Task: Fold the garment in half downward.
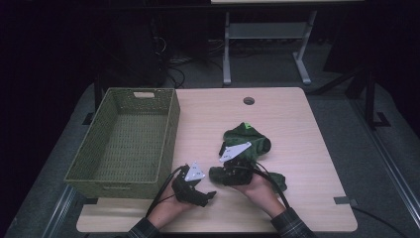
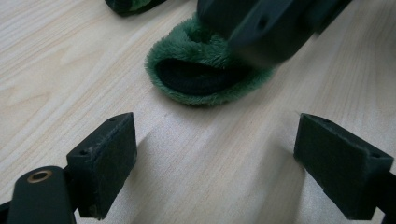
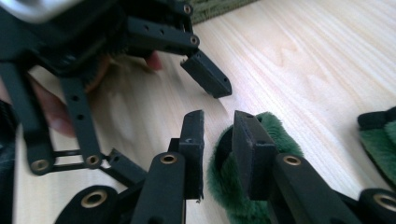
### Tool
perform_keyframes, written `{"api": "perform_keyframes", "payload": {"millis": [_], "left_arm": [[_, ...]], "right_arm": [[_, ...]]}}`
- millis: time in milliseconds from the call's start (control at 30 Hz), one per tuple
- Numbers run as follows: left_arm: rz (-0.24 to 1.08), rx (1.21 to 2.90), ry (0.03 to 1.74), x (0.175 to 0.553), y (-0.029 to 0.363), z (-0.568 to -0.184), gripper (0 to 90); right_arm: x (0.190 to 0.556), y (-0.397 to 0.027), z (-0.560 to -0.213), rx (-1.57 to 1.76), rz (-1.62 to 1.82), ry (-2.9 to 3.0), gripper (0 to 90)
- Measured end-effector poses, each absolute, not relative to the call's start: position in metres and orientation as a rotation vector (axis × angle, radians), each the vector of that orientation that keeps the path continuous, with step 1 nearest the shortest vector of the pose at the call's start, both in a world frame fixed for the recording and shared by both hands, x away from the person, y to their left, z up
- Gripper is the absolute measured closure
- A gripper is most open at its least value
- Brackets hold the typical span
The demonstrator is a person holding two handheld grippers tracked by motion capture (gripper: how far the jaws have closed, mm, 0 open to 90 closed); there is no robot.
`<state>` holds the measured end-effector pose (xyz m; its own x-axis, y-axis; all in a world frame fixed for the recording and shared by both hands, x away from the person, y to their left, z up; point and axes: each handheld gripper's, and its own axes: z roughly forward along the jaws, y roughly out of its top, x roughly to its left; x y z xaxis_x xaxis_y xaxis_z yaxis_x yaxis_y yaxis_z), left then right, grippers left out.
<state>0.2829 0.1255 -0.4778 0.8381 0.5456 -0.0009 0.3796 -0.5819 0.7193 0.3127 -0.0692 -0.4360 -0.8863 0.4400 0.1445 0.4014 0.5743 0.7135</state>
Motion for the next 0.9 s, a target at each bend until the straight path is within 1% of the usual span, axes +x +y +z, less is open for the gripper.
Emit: {"api": "perform_keyframes", "payload": {"millis": [133, 200, 300, 333, 400, 500, 667, 900], "left_arm": [[0.284, 2.260, 0.671, 0.283, 0.126, -0.478, 12.5], [0.284, 2.261, 0.670, 0.283, 0.126, -0.478, 12.5], [0.285, 2.264, 0.667, 0.283, 0.126, -0.478, 12.5], [0.289, 2.268, 0.659, 0.283, 0.126, -0.477, 12.5], [0.289, 2.269, 0.659, 0.283, 0.126, -0.477, 12.5], [0.289, 2.269, 0.659, 0.283, 0.126, -0.477, 12.5], [0.283, 2.262, 0.669, 0.283, 0.126, -0.478, 12.5], [0.277, 2.257, 0.674, 0.283, 0.125, -0.478, 12.5]], "right_arm": [[0.314, -0.062, -0.444, 0.736, 1.165, 2.749, 73.4], [0.314, -0.059, -0.450, 0.720, 1.122, 2.750, 71.4], [0.315, -0.056, -0.457, 0.726, 1.067, 2.745, 72.4], [0.315, -0.055, -0.460, 0.721, 1.044, 2.754, 73.7], [0.313, -0.053, -0.463, 0.685, 1.033, 2.730, 80.6], [0.312, -0.053, -0.463, 0.674, 1.020, 2.726, 85.7], [0.312, -0.058, -0.459, 0.700, 1.078, 2.765, 86.0], [0.307, -0.072, -0.443, 0.707, 1.230, 2.753, 85.8]]}}
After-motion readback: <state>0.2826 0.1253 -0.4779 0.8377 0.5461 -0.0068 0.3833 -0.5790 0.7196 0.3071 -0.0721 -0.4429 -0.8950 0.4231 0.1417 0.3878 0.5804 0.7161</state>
